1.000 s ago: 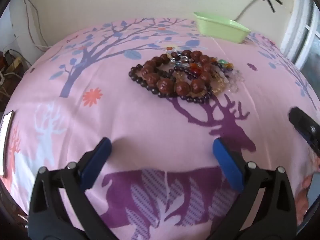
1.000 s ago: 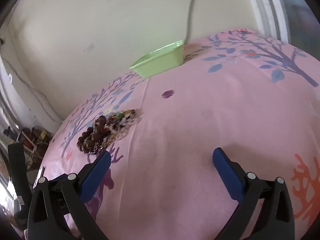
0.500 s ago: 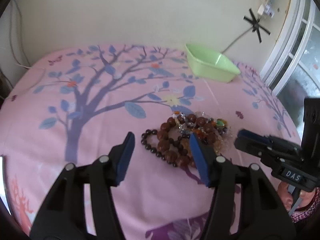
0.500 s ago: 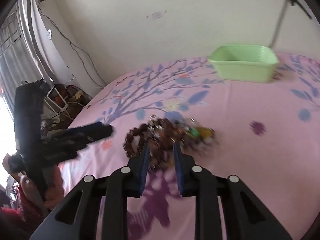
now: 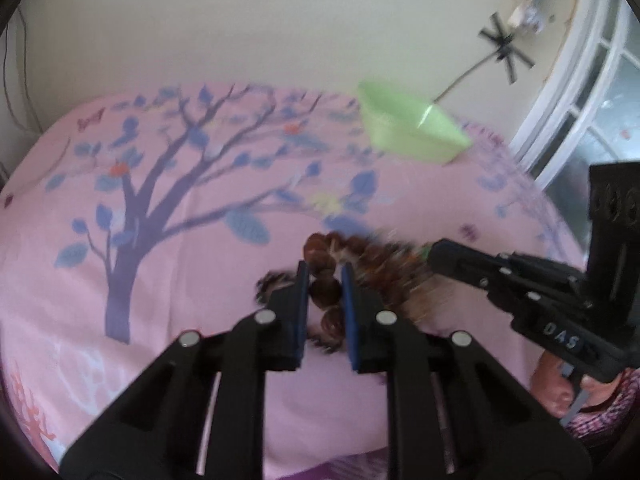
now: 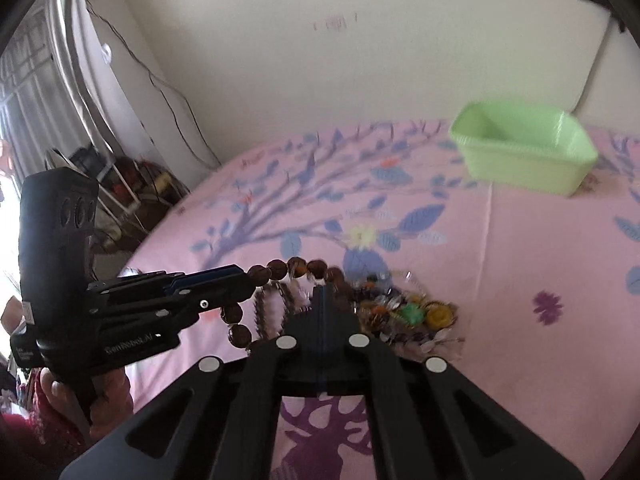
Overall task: Organize jewelry
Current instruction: 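Carry the brown bracelet into the green tray and open the left gripper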
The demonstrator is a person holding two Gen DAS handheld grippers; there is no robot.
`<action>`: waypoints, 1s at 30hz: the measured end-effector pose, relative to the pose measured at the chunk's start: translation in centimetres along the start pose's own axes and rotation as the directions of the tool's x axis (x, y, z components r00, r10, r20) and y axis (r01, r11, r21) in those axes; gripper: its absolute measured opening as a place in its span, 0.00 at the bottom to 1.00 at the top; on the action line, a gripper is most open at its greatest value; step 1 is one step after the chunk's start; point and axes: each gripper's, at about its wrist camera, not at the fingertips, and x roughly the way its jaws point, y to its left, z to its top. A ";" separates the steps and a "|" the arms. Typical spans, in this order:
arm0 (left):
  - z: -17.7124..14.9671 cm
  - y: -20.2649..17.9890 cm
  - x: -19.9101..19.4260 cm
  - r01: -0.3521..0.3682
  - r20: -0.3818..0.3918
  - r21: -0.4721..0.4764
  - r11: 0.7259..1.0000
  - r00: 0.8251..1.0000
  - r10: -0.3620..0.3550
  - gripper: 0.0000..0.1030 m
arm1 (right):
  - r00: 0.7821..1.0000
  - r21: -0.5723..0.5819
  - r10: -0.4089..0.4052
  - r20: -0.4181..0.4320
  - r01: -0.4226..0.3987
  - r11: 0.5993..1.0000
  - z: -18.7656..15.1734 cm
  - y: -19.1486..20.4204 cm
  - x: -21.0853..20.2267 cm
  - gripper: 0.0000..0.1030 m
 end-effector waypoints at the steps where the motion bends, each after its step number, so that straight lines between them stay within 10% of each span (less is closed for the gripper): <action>1: 0.5 -0.4 -0.4 0.006 0.017 0.010 1.000 1.000 -0.006 0.15 | 1.000 0.011 -0.003 0.022 0.003 1.000 0.2 -0.2 -0.7 0.00; 9: 2.5 -3.5 -3.1 0.033 0.071 0.075 0.997 0.997 -0.038 0.15 | 0.968 0.305 0.238 0.076 -0.250 0.919 -0.9 -4.7 -1.7 0.00; 13: 2.8 -4.2 -3.6 0.030 0.063 0.090 0.995 0.997 -0.036 0.15 | 0.930 0.465 0.352 0.103 -0.358 0.809 -2.4 -6.1 -0.1 0.50; 21: 3.3 -5.6 -5.6 0.079 0.066 0.114 0.990 0.994 -0.087 0.15 | 0.961 0.311 0.265 0.080 -0.276 0.909 -2.1 -4.2 0.0 0.48; 27: 4.0 -7.3 -5.2 0.102 0.059 0.146 0.984 0.992 -0.112 0.15 | 0.914 0.405 0.406 0.023 -0.380 0.832 -1.7 -5.3 3.4 0.01; 30: 4.9 -7.6 -4.4 0.090 0.061 0.160 0.983 0.993 -0.101 0.15 | 0.913 0.394 0.408 0.021 -0.383 0.836 -0.8 -5.7 3.2 0.00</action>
